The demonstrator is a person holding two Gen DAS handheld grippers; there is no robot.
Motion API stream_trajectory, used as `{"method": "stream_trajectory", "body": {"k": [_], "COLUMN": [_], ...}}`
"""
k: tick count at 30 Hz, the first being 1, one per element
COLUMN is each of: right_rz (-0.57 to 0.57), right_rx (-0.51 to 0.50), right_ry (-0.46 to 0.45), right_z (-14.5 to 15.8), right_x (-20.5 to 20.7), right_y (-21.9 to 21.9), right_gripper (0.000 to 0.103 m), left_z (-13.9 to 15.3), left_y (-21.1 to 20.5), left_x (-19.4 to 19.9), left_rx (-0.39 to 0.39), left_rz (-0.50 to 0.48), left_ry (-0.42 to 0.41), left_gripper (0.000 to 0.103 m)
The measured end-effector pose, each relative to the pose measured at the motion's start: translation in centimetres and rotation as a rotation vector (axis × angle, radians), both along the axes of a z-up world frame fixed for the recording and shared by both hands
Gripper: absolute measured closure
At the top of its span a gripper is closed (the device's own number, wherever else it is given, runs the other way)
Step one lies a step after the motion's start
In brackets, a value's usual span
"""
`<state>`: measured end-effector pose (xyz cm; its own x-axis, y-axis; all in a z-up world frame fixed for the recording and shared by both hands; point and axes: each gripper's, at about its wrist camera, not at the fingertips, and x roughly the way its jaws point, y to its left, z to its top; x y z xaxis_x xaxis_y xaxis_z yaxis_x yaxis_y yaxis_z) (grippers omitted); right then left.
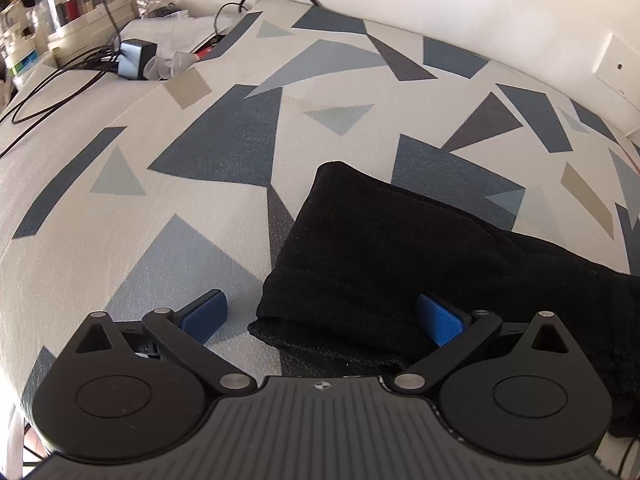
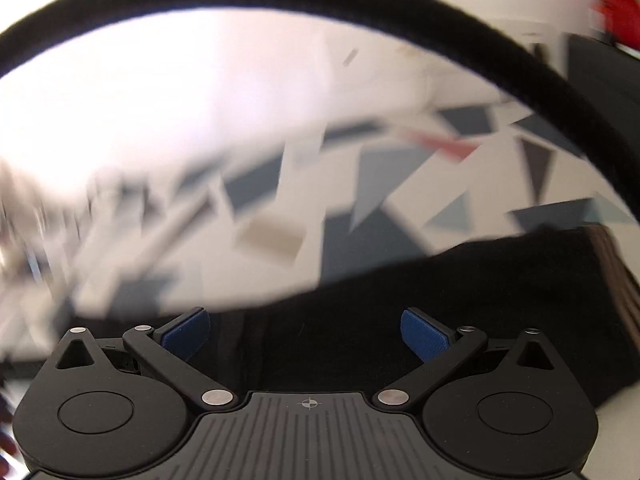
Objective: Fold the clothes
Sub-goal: 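Press the folded black trousers flat with both open grippers, then grasp the striped waistband with the right gripper and lift the trousers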
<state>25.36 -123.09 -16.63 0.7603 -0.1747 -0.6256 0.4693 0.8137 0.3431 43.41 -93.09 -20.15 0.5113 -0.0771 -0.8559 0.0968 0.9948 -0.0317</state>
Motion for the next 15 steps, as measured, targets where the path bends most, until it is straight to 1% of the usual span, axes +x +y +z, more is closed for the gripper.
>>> {"method": "stream_trajectory", "body": {"k": [2,4,7,9,11,12,13,14,15], "right_rz": [-0.096,-0.239,-0.461,-0.55,-0.573,-0.583,-0.577,-0.566,-0.557], "right_rx": [0.046,0.114,0.228,0.277,0.295,0.304,0.297,0.263,0.233], "right_ry": [-0.051,-0.084,-0.115,-0.109,-0.087,-0.076,-0.08,-0.098,-0.088], "right_z": [0.8,0.8,-0.2,-1.3,-2.6,-3.2,-3.7,-3.8,-4.0], "right_x": [-2.6,-5.8,-11.1,-13.6,-14.7,-15.2,-15.4,-15.2,-14.8], "right_y": [-2.1,-4.6,-7.6,-8.8,-9.4,-9.7,-9.9,-9.8,-9.9], "right_gripper": [0.001,0.001,0.001,0.001,0.004,0.007,0.007,0.007,0.009], "left_z": [0.0,0.0,0.0,0.0,0.0,-0.1,-0.1,-0.1,-0.1], "left_y": [-0.2,-0.6,-1.2,-1.3,-1.4,-1.5,-1.5,-1.5,-1.5], "left_x": [-0.2,-0.5,-1.1,-1.4,-1.6,-1.8,-1.8,-1.9,-2.0], "left_rx": [0.0,-0.001,0.008,0.0,-0.003,-0.003,-0.004,-0.004,-0.004], "left_rz": [0.029,0.03,0.031,0.051,0.071,0.079,0.078,0.076,0.075], "left_ry": [0.001,-0.004,-0.019,-0.021,-0.028,-0.031,-0.036,-0.041,-0.046], "left_gripper": [0.0,0.0,0.0,0.0,0.0,0.0,0.0,0.0,0.0]}}
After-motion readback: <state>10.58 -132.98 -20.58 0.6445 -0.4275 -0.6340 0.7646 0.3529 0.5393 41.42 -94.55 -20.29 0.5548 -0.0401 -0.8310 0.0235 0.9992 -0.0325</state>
